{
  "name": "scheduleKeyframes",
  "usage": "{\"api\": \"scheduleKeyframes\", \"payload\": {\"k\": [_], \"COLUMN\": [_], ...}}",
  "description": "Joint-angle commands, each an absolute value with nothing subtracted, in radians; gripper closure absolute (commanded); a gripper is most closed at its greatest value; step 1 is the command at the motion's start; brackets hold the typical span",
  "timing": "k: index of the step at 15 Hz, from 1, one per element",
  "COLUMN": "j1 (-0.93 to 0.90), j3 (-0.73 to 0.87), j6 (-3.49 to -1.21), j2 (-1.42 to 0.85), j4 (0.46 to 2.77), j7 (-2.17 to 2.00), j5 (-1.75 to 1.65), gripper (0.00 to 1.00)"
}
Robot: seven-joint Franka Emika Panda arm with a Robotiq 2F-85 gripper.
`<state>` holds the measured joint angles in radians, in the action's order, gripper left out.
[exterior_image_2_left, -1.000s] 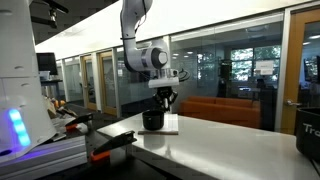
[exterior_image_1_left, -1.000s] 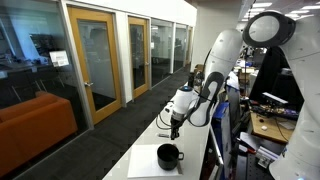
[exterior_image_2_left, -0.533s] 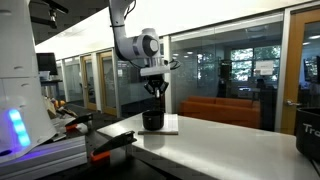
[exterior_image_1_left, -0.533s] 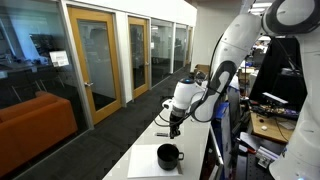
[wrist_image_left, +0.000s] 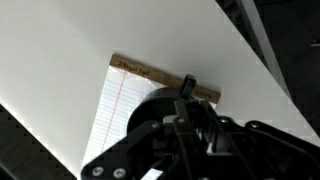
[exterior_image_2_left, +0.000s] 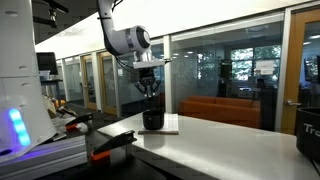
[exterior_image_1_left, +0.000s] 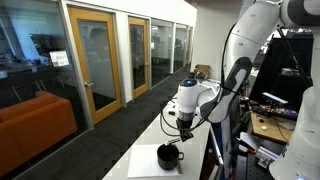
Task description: Pick up the marker and put it in the cup
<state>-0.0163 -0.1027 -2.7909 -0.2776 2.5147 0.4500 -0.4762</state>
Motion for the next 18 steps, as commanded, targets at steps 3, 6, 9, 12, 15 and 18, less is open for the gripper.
{"api": "scheduleKeyframes", "payload": {"k": [3, 6, 9, 12, 15, 18], "j1": [-0.118, -0.136, -0.151, -0.161, -0.169, -0.183], "j3": [0.007, 0.026, 0.04, 0.045, 0.049, 0.053], "j6": [-2.72, -2.705, -2.685, -2.662, -2.645, -2.611], "j2": [-0.233, -0.249, -0.278, -0.32, -0.373, -0.423], "j4": [2.509, 2.501, 2.489, 2.478, 2.457, 2.422], "j7": [0.314, 0.25, 0.193, 0.148, 0.122, 0.105], "j5": [-0.764, -0.872, -0.956, -1.016, -1.047, -1.071], "gripper": [0.95, 0.95, 0.95, 0.95, 0.95, 0.95]}}
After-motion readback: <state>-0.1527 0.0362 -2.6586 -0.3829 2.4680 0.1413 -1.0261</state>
